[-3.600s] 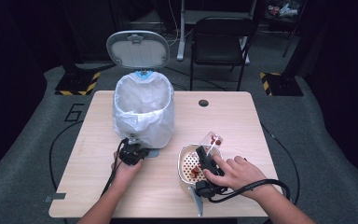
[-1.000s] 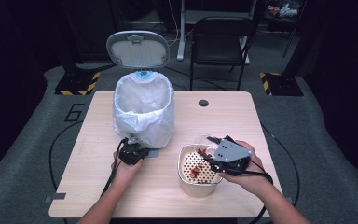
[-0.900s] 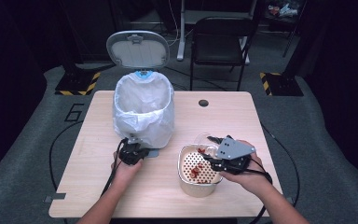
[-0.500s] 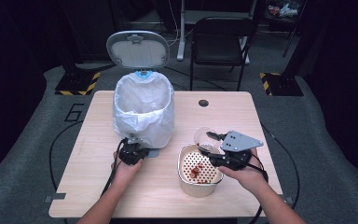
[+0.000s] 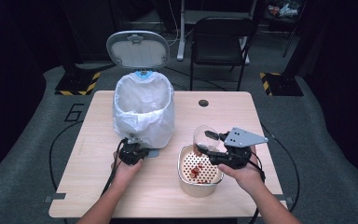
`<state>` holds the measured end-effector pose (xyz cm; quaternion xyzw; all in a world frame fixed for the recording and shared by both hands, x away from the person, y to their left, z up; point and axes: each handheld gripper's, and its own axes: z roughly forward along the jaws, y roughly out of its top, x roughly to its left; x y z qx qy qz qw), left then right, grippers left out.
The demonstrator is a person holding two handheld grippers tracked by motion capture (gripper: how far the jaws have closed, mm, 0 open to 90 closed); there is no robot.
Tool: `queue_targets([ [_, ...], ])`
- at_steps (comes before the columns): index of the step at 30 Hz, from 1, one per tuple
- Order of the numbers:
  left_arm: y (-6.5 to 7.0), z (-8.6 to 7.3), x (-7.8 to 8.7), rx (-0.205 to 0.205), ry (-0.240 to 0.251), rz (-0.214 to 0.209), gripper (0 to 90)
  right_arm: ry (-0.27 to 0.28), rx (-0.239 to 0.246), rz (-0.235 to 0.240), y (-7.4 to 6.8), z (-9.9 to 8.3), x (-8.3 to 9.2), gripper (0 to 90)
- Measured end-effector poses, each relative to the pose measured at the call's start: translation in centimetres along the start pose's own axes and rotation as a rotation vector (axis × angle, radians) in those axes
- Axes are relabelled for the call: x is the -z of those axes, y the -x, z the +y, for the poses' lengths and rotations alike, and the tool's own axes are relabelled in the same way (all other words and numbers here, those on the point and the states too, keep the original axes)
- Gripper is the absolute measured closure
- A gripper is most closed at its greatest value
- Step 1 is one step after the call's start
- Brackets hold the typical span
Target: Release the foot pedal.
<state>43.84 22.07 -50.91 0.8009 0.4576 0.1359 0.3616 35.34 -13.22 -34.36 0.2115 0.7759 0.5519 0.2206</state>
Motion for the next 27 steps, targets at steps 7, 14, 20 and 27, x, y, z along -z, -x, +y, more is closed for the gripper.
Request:
queue_targets([
  [7, 0.0, 0.0, 0.0, 0.007, 0.005, -0.003, 90.0, 0.036, -0.053, -0.006, 0.1, 0.1, 0.5, 46.1],
  [14, 0.1, 0.0, -0.2, 0.02, 0.021, -0.009, 90.0, 0.034, -0.097, -0.005, 0.4, 0.7, 0.2, 46.2],
  [20, 0.0, 0.0, 0.0, 0.002, 0.005, -0.005, 90.0, 0.034, -0.063, -0.009, 0.6, 1.9, -0.3, 46.2],
  [27, 0.0, 0.0, 0.0, 0.004, -0.001, -0.001, 90.0, 0.042, -0.052, -0.015, 1.0, 3.7, -1.3, 46.2],
])
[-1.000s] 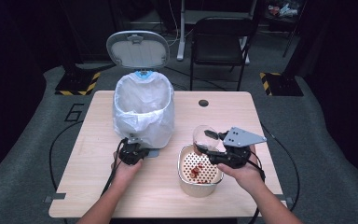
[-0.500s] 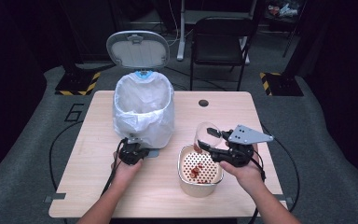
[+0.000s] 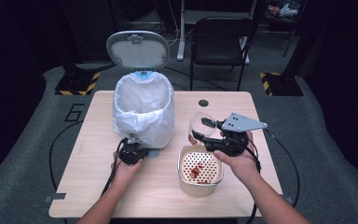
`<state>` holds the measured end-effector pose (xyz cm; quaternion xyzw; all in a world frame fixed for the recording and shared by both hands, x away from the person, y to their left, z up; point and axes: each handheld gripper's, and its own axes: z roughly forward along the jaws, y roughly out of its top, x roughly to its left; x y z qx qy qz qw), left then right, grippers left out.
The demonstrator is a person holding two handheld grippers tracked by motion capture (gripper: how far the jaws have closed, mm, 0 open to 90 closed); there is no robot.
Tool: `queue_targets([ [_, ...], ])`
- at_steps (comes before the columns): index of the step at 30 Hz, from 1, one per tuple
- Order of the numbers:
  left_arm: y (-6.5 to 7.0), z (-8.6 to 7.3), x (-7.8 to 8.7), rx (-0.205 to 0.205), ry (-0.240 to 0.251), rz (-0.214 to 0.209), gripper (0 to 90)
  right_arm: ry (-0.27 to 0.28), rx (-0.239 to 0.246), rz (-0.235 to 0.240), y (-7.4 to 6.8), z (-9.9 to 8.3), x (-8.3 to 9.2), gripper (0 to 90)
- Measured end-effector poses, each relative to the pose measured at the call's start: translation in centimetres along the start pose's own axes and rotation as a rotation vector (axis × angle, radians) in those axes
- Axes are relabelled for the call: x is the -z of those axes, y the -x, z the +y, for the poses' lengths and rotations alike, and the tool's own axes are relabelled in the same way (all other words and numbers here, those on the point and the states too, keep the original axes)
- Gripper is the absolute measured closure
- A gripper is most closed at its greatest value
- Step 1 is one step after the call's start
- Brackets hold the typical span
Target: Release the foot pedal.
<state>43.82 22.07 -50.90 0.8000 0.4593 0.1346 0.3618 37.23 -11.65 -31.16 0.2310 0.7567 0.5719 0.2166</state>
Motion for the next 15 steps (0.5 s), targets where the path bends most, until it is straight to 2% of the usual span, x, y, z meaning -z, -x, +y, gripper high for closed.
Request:
queue_targets([
  [3, -0.1, 0.0, -0.1, -0.002, 0.006, -0.004, 90.0, 0.0, -0.005, -0.002, 0.4, 1.0, -1.2, 46.1],
  [4, 0.4, 0.0, -0.5, 0.06, 0.071, -0.033, 90.0, 0.006, -0.004, -0.004, 0.6, 1.2, -1.5, 46.1],
  [11, 0.4, -0.1, -0.5, 0.062, 0.074, -0.038, 90.0, 0.031, -0.03, 0.007, 1.1, 2.7, -3.4, 46.2],
  [12, 0.1, 0.0, -0.3, 0.027, 0.04, -0.024, 90.0, 0.033, -0.028, 0.007, 1.2, 3.1, -4.1, 46.2],
  [13, 0.0, -0.1, -0.2, 0.015, 0.02, -0.006, 90.0, 0.035, -0.026, 0.005, 1.2, 3.2, -4.4, 46.2],
  [15, 0.1, -0.1, -0.2, 0.024, 0.032, -0.012, 90.0, 0.037, -0.021, 0.0, 1.4, 3.7, -5.2, 46.1],
])
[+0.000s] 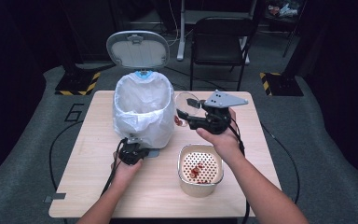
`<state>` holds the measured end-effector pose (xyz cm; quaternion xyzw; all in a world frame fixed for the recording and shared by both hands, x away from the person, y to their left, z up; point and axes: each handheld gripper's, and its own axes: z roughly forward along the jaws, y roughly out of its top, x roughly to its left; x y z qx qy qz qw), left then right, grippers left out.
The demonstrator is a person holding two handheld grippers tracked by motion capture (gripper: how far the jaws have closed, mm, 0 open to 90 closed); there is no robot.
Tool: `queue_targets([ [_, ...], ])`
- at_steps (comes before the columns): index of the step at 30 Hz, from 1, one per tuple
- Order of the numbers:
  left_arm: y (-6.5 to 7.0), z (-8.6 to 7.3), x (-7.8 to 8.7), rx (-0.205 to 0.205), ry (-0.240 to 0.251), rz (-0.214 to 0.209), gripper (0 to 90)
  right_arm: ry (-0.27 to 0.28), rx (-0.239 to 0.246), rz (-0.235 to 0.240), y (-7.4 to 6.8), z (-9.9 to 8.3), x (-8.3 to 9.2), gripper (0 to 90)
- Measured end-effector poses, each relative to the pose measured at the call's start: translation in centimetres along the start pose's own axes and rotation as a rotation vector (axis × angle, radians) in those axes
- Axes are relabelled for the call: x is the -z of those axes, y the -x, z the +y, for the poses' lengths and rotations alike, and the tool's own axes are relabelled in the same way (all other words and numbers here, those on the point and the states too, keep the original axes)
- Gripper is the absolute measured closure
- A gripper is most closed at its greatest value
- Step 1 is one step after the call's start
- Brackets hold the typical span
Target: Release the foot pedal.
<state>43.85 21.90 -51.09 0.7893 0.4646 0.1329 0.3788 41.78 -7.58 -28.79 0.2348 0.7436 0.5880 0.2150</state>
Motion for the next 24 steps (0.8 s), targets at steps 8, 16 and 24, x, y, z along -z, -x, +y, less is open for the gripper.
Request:
queue_targets([
  [8, -0.2, 0.0, 0.2, -0.022, -0.029, 0.016, 90.0, -0.006, -0.001, -0.008, 0.3, 1.7, -2.3, 46.1],
  [16, -0.2, 0.0, 0.2, -0.024, -0.027, 0.009, 90.0, -0.015, 0.002, 0.0, 0.2, 2.8, -3.7, 46.1],
  [24, -0.1, 0.0, 0.1, -0.009, -0.012, 0.009, 90.0, -0.016, 0.005, -0.007, 0.4, 3.5, -5.5, 46.0],
])
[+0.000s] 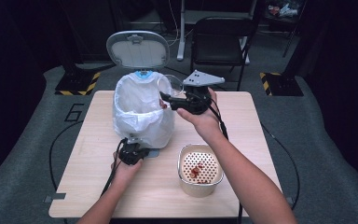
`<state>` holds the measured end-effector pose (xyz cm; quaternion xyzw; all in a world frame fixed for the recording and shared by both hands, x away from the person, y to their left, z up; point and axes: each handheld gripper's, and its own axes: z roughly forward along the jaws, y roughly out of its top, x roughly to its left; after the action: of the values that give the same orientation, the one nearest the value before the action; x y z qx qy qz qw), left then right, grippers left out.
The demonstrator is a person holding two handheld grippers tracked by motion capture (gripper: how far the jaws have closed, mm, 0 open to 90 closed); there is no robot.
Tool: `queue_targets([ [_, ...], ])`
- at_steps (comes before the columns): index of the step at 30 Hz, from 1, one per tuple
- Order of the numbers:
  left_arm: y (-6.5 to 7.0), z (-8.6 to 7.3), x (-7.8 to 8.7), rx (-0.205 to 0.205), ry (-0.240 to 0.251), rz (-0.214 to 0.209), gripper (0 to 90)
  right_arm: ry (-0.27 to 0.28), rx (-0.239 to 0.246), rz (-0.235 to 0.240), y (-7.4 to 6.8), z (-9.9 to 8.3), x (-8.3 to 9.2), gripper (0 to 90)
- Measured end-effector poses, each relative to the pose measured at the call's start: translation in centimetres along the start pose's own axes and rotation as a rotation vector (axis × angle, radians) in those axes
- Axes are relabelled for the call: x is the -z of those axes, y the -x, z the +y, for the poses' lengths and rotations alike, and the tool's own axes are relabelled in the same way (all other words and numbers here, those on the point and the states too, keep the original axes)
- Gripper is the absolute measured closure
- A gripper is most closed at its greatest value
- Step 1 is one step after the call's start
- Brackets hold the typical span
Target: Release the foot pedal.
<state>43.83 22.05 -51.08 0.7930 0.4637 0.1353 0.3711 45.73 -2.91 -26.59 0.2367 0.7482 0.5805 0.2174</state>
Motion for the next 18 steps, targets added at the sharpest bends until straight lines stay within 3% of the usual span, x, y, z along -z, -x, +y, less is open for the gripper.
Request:
queue_targets([
  [1, -0.1, 0.0, 0.1, -0.017, -0.015, -0.002, 90.0, 0.0, -0.003, 0.0, 0.0, 0.1, -0.2, 45.9],
  [3, 0.0, 0.0, 0.0, -0.001, -0.001, -0.002, 90.0, 0.005, -0.002, -0.001, -0.1, 0.4, -0.7, 45.8],
  [4, -0.1, 0.0, 0.1, -0.016, -0.014, -0.003, 90.0, 0.006, -0.002, -0.002, 0.0, 0.4, -0.8, 45.7],
  [18, -0.1, 0.0, 0.1, -0.017, -0.013, -0.004, 90.0, 0.002, -0.024, 0.003, -0.7, 1.1, -3.6, 45.6],
])
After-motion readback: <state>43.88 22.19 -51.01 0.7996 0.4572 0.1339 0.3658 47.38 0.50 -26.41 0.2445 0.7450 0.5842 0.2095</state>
